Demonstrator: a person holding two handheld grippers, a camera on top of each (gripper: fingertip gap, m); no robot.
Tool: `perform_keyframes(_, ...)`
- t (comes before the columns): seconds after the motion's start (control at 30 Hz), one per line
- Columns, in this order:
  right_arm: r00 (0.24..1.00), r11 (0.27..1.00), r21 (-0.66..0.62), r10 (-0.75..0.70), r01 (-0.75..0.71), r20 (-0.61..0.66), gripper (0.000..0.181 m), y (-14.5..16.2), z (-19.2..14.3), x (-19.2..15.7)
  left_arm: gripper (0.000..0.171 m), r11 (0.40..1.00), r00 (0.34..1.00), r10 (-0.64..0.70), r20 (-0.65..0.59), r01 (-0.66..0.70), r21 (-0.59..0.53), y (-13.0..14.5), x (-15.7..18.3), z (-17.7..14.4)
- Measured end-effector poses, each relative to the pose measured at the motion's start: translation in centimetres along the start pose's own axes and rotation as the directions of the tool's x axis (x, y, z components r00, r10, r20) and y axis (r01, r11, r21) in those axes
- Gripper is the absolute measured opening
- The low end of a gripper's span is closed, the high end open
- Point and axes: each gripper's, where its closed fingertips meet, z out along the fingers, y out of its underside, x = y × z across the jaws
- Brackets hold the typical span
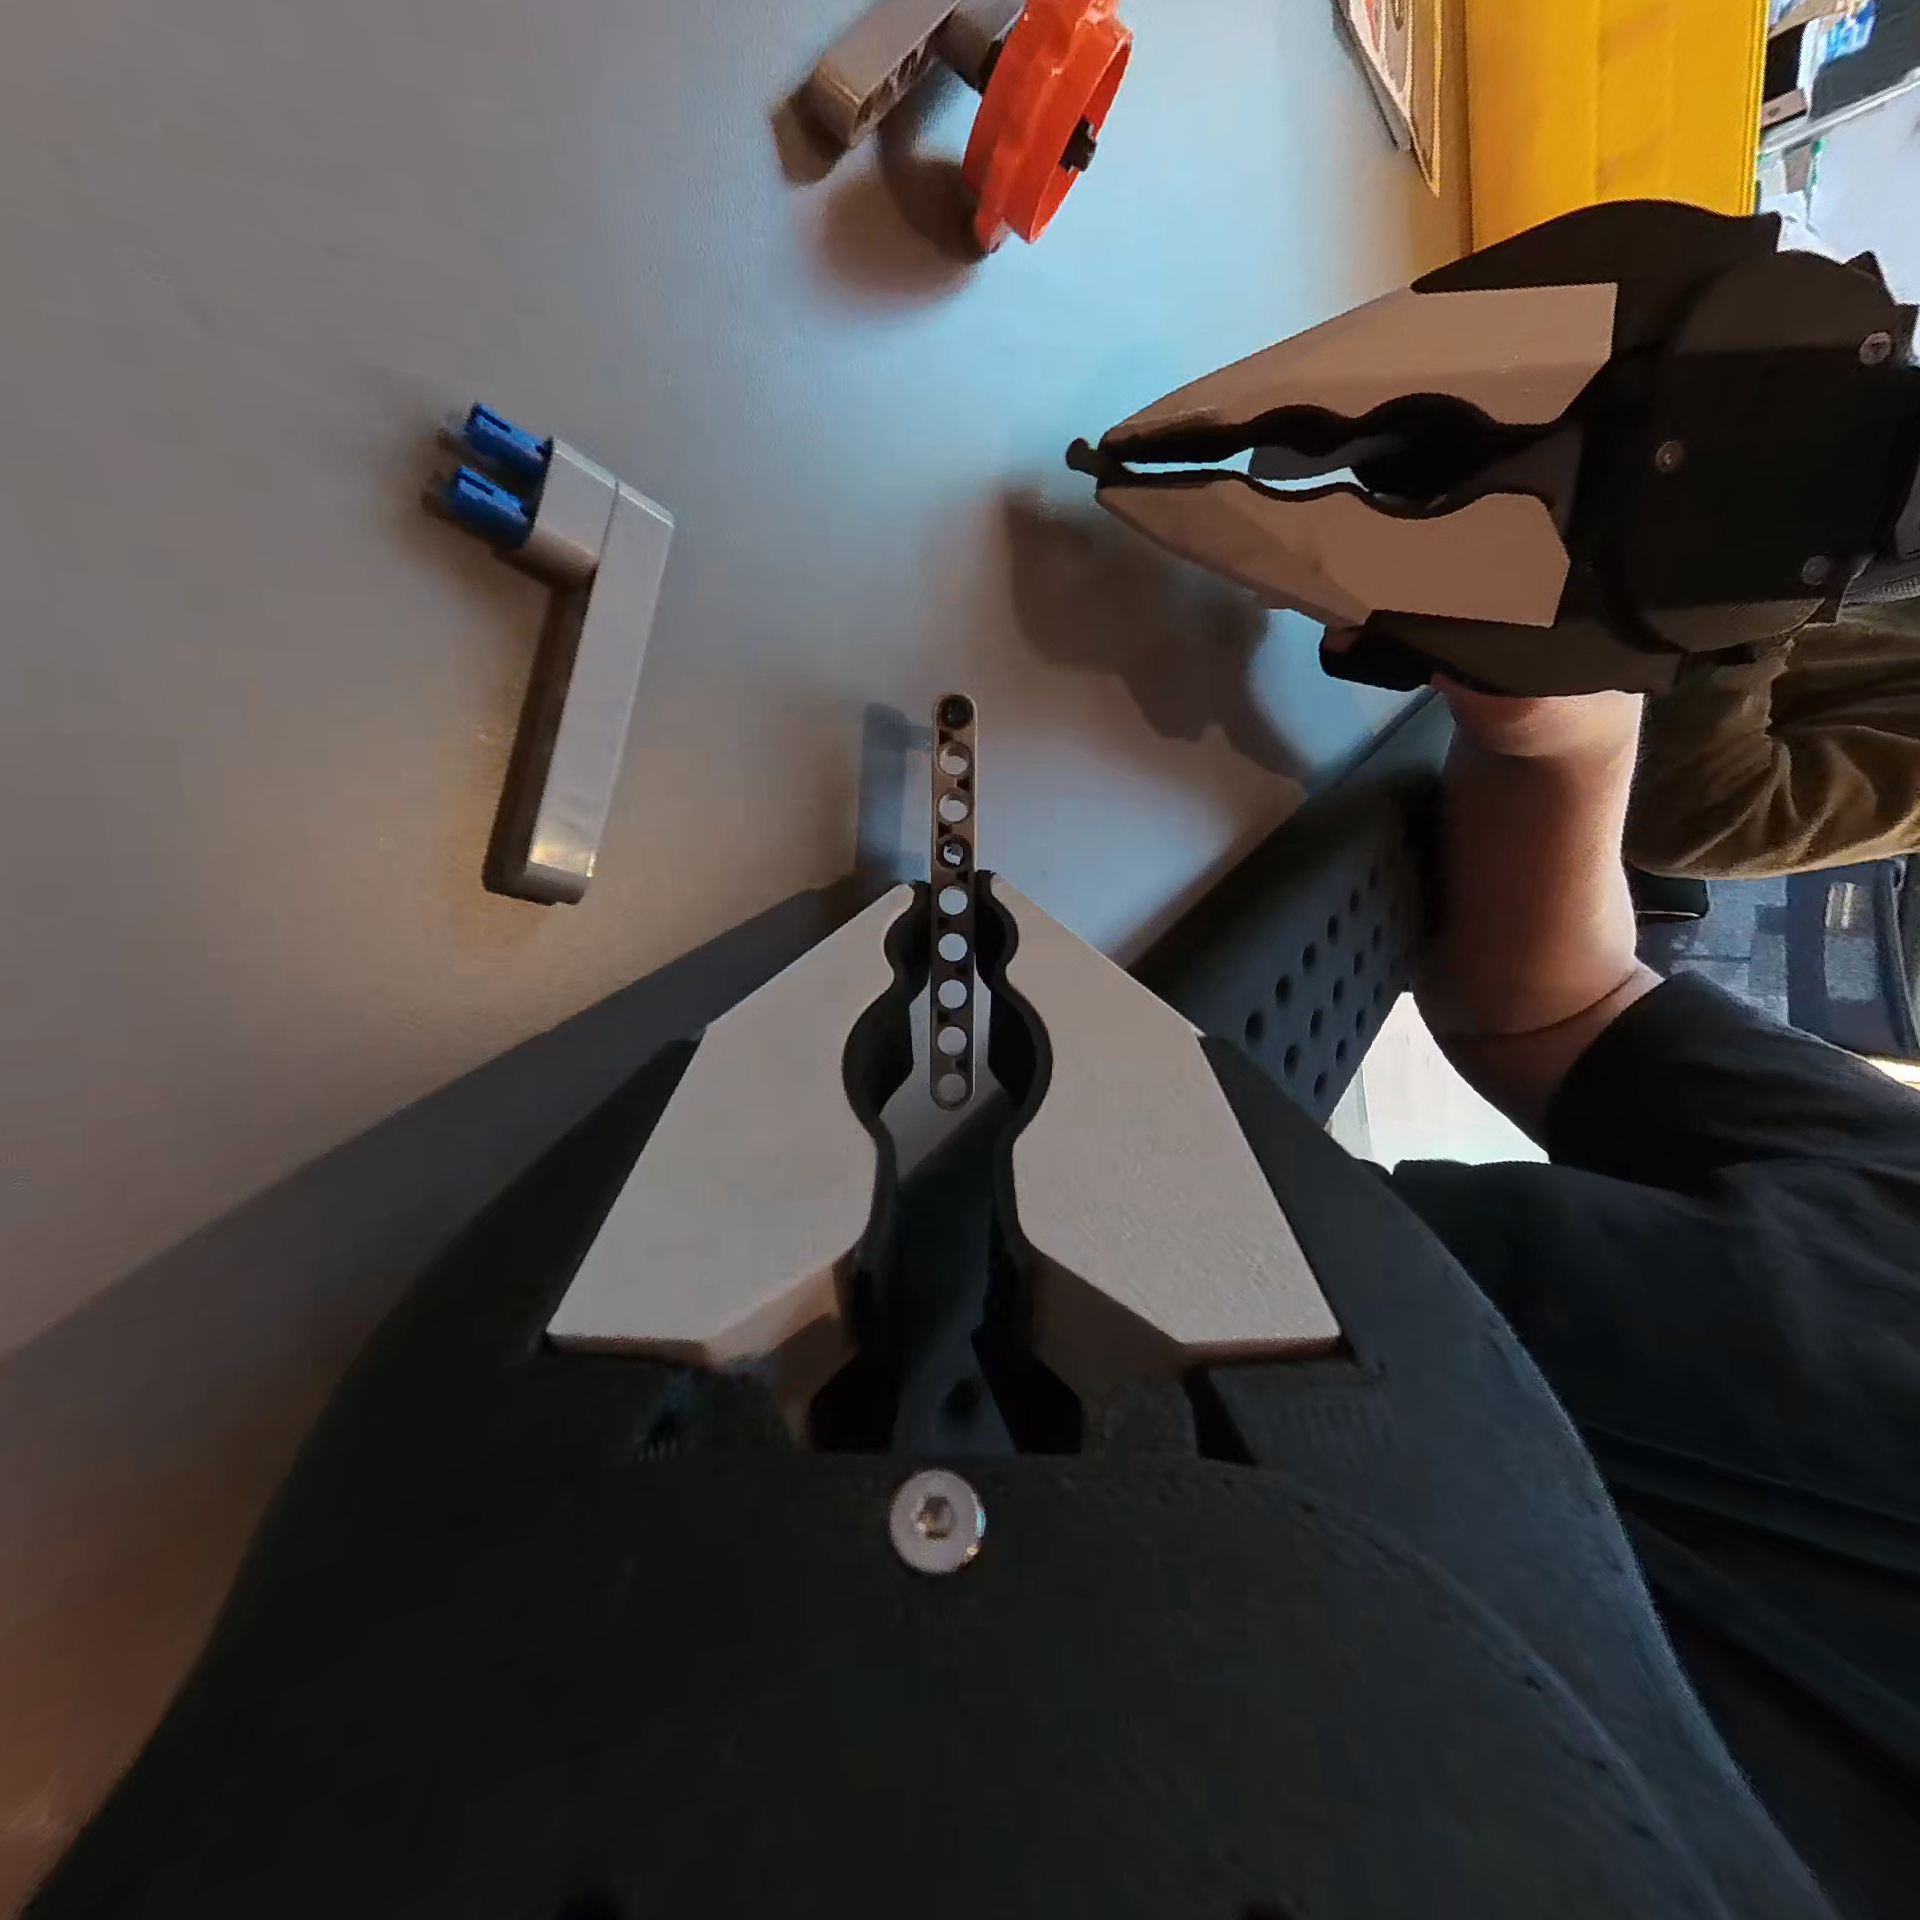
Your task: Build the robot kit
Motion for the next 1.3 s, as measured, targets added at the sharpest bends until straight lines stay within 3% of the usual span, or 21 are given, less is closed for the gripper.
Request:
perform_keyframes(0.1, 1.0, 1.0, 0.011, -0.005, 0.005, 0.0, 0.003, -0.2, -0.1, -0.1, 0.01, 0.999, 0.999, 0.023, 0.023, -0.024, 0.037, -0.2, 0.0, -0.2)
perform_keyframes(0.2, 1.0, 0.999, 0.047, -0.021, 0.021, -0.004, 0.003, -0.9, -0.4, -0.2, 0.029, 0.995, 0.999, 0.03, 0.034, -0.033, 0.09, -0.5, 0.2, -0.9)
perform_keyframes(0.37, 0.985, 0.942, 0.288, -0.167, 0.171, -0.042, 0.002, -5.3, -2.5, -1.9, 0.037, 0.968, 0.986, 0.078, 0.147, -0.11, 0.223, -1.4, 0.4, -3.9)
perform_keyframes(0.4, 0.977, 0.914, 0.343, -0.204, 0.215, -0.067, 0.002, -6.3, -3.2, -2.4, 0.037, 0.952, 0.984, 0.107, 0.141, -0.142, 0.271, -1.9, 1.2, -4.7)
perform_keyframes(0.5, 0.944, 0.835, 0.443, -0.306, 0.328, -0.124, 0.002, -8.3, -4.7, -4.2, 0.032, 0.876, 0.972, 0.235, -0.025, -0.201, 0.438, -3.6, 5.8, -6.5)
perform_keyframes(0.57, 0.925, 0.798, 0.469, -0.342, 0.378, -0.164, 0.002, -9.0, -5.3, -4.9, 0.031, 0.846, 0.952, 0.297, -0.074, -0.226, 0.483, -4.1, 7.2, -6.8)
perform_keyframes(0.77, 0.903, 0.747, 0.511, -0.386, 0.426, -0.189, 0.002, -9.5, -6.3, -5.9, 0.026, 0.79, 0.902, 0.417, -0.111, -0.299, 0.535, -4.6, 9.1, -5.9)
perform_keyframes(0.97, 0.896, 0.733, 0.52, -0.405, 0.438, -0.184, 0.002, -9.6, -6.4, -6.4, 0.024, 0.818, 0.882, 0.446, -0.152, -0.333, 0.468, -3.8, 9.7, -4.5)
perform_keyframes(1.07, 0.887, 0.73, 0.51, -0.421, 0.455, -0.189, 0.002, -9.5, -6.3, -6.5, 0.004, 0.829, 0.873, 0.457, -0.173, -0.347, 0.439, -3.3, 9.9, -4.0)
perform_keyframes(1.17, 0.892, 0.722, 0.534, -0.418, 0.44, -0.171, 0.003, -9.6, -6.3, -6.9, 0.004, 0.844, 0.877, 0.436, -0.203, -0.32, 0.429, -3.1, 9.8, -4.2)
perform_keyframes(1.27, 0.917, 0.736, 0.576, -0.393, 0.356, -0.065, 0.029, -9.7, -5.5, -7.4, 0.004, 0.855, 0.894, 0.394, -0.214, -0.27, 0.442, -2.8, 8.9, -5.7)
perform_keyframes(1.3, 0.914, 0.755, 0.559, -0.405, 0.344, -0.016, 0.029, -9.3, -4.5, -7.5, 0.004, 0.857, 0.904, 0.375, -0.204, -0.254, 0.448, -2.6, 8.3, -6.5)
